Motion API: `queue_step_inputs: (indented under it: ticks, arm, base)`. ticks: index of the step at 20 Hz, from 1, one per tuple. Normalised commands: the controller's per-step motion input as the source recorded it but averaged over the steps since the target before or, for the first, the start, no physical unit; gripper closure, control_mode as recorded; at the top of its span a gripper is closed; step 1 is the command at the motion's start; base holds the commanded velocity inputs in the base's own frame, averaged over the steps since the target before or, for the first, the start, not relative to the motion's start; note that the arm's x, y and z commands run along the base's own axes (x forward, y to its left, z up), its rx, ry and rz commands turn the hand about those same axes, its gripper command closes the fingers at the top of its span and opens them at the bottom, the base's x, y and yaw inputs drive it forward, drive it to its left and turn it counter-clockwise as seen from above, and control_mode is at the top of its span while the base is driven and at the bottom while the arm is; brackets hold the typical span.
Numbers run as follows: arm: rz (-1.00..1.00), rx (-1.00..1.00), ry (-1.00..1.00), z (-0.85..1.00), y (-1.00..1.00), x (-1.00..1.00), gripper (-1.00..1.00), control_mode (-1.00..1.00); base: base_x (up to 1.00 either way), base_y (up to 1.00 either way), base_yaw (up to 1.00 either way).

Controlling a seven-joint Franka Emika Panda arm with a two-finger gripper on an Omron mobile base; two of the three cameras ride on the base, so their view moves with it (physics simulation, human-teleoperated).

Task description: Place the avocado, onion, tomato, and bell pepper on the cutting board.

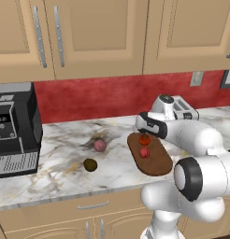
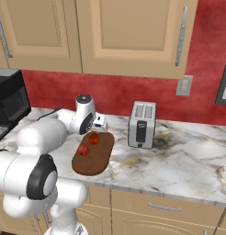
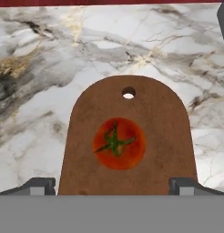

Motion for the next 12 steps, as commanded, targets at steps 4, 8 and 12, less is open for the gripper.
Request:
queue_step_inputs:
  ticks: [4,8,12]
  arm:
    - [0.05,0.00,0.04,0.40,0.34,-0.27,-1.00,-1.00]
    - [0.06,0.00,0.00,0.41,0.26,-0.39,-1.00,-1.00]
    - [0.06,0.01,0.00,0.27,0.26,-0.45,-1.00,-1.00]
  base:
    - [0.00,0.00,0.00]
    - [0.00,0.00,0.00]
    - [0.00,0.00,0.00]
